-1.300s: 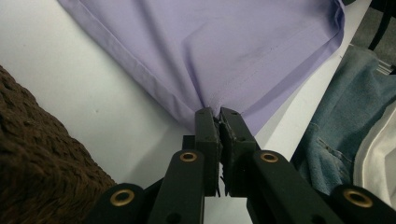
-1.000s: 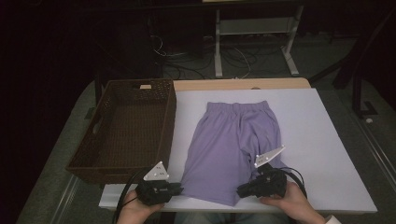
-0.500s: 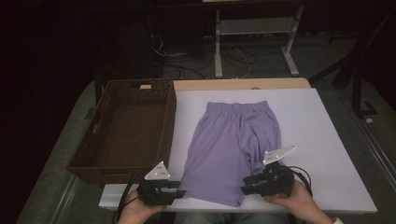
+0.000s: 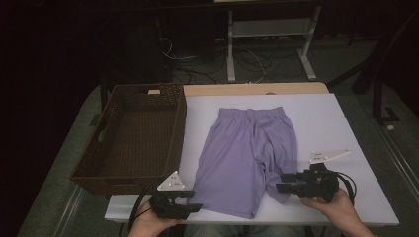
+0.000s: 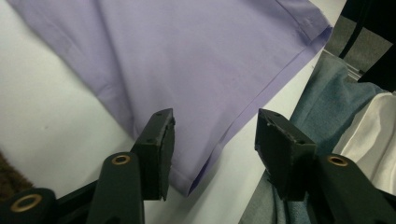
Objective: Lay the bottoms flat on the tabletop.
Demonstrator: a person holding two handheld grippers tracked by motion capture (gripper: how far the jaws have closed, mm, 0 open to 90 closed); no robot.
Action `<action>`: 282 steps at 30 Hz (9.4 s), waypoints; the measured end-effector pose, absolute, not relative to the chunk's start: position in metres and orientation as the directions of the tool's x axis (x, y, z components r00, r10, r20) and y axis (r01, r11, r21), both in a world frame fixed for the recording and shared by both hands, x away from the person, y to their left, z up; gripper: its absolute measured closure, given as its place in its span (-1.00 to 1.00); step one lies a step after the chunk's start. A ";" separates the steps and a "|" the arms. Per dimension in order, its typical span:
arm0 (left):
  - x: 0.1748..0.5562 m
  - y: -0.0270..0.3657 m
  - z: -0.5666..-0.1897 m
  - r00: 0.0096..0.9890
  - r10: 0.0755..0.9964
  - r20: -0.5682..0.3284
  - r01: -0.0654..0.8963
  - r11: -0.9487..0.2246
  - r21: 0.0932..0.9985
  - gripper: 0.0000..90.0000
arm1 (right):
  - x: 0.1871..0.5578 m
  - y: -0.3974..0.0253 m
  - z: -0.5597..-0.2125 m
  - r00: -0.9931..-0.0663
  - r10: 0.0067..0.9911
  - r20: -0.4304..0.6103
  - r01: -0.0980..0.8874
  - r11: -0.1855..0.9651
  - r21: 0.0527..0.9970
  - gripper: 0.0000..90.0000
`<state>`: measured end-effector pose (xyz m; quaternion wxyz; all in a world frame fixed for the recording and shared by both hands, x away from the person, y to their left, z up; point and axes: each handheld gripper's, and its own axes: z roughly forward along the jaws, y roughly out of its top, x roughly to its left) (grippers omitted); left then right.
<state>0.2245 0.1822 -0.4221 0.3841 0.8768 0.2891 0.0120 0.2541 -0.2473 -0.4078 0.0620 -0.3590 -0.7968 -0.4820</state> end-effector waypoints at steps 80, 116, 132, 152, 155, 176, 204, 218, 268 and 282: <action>0.328 -0.033 -0.438 0.923 0.298 -0.243 0.385 -0.683 0.621 0.39 | 0.276 -0.276 -0.449 -0.630 0.645 0.433 0.750 0.361 0.554 0.56; 0.320 0.025 -0.433 0.973 0.201 -0.111 0.216 -0.639 0.739 0.98 | 0.326 -0.335 -0.437 -0.494 0.693 0.525 0.802 0.129 0.584 0.97; 0.314 0.027 -0.435 0.979 0.172 -0.108 0.195 -0.648 0.736 0.93 | 0.321 -0.350 -0.443 -0.437 0.760 0.481 0.811 0.101 0.576 0.74; 0.303 0.026 -0.433 0.990 0.056 -0.127 0.132 -0.670 0.731 0.89 | 0.286 -0.339 -0.440 -0.448 0.801 0.396 0.808 0.174 0.563 0.17; 0.303 0.026 -0.434 0.990 0.052 -0.130 0.131 -0.672 0.729 0.89 | 0.287 -0.333 -0.441 -0.446 0.813 0.375 0.817 0.200 0.540 0.19; 0.306 0.031 -0.433 0.989 0.059 -0.134 0.137 -0.681 0.719 0.88 | 0.288 -0.379 -0.441 -0.334 0.725 0.602 0.855 -0.037 0.518 0.91; 0.277 -0.041 -0.443 0.979 0.037 -0.203 0.178 -0.651 0.738 0.40 | 0.294 -0.382 -0.447 -0.304 0.729 0.613 0.871 -0.047 0.489 0.91; 0.270 -0.050 -0.451 0.992 0.118 -0.049 0.117 -0.684 0.720 0.30 | 0.294 -0.382 -0.447 -0.311 0.726 0.613 0.870 -0.043 0.492 0.91; 0.251 0.039 -0.419 0.968 0.062 -0.242 0.219 -0.676 0.704 0.96 | 0.222 -0.356 -0.440 -0.422 0.566 0.709 0.893 0.123 0.433 0.91; 0.253 0.040 -0.421 0.965 0.051 -0.258 0.222 -0.682 0.696 0.79 | 0.222 -0.353 -0.439 -0.437 0.588 0.680 0.890 0.176 0.420 0.50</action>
